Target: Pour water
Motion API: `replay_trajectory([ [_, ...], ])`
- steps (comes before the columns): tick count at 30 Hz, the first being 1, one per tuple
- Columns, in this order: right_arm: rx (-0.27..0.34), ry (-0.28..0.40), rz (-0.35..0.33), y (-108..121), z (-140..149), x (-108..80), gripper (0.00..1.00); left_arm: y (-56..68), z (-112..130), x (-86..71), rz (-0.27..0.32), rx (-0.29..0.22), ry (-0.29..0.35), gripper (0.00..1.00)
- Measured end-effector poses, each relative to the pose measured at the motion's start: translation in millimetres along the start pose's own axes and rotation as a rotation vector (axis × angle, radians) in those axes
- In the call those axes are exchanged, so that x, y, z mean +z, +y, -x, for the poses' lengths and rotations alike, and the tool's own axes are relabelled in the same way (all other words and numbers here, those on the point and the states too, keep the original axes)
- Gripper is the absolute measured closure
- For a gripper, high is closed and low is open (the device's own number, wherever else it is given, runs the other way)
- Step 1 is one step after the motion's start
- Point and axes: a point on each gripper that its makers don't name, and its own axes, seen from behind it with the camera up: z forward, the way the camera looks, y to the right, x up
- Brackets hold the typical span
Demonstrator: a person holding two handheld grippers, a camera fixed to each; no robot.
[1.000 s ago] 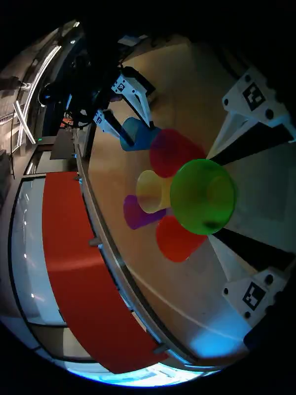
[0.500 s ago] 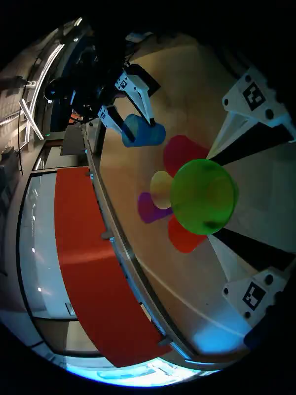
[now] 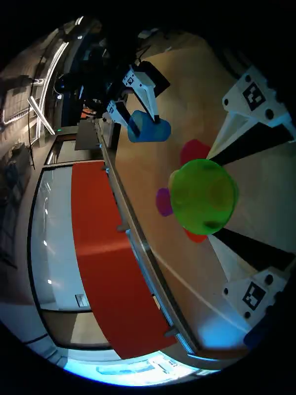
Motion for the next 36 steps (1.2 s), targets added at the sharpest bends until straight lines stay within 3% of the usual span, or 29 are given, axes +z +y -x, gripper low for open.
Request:
replay_trajectory([
  [18,-0.003,0.068,0.030,-0.9,-26.4,-17.4,0.12,0.9,-32.2,-21.1,-0.049,0.007,0.094,0.17],
  [36,-0.001,0.089,0.042,-1.2,-30.8,-23.9,0.12,0.4,-56.8,-41.7,-0.075,-0.036,0.179,0.16],
])
